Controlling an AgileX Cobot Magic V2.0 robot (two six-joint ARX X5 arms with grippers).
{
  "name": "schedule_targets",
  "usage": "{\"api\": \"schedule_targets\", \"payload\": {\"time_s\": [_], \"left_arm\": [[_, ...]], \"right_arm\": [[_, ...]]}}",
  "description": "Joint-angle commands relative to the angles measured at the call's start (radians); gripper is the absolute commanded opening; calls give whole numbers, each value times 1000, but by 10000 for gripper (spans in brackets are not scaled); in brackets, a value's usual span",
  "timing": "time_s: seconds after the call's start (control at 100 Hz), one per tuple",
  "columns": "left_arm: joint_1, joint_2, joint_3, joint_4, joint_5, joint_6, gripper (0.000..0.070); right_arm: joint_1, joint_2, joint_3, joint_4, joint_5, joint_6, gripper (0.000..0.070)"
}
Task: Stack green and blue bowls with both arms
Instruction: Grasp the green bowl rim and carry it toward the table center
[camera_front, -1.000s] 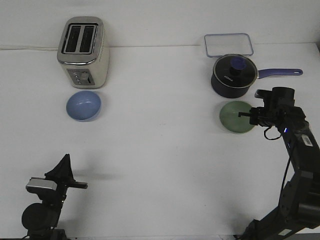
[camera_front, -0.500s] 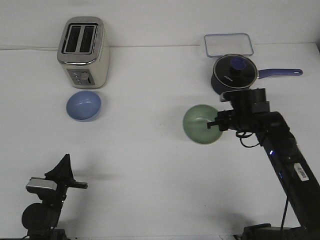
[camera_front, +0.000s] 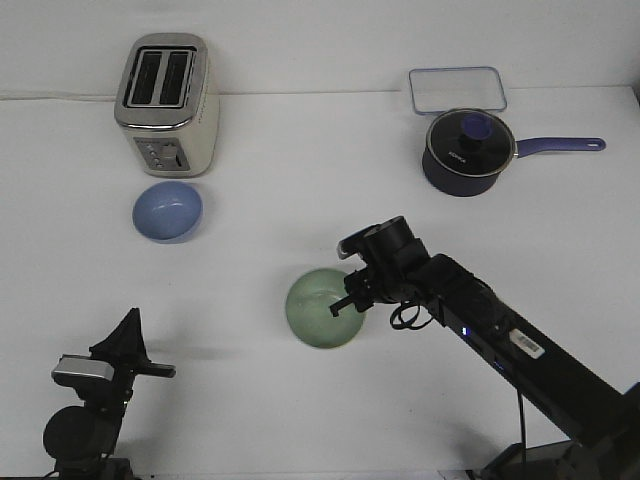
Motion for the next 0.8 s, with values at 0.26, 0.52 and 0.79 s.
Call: {"api": "schedule_targets", "payload": {"time_s": [0.26, 0.52, 0.79], "left_arm": [[0, -2, -19, 11, 2, 13, 12], [0, -2, -19, 11, 2, 13, 12], [0, -2, -19, 11, 2, 13, 12]], "right_arm": [[74, 148, 2, 67, 3, 24, 0], [88, 189, 1, 72, 3, 26, 1], [95, 184, 2, 74, -9, 58, 470]]}}
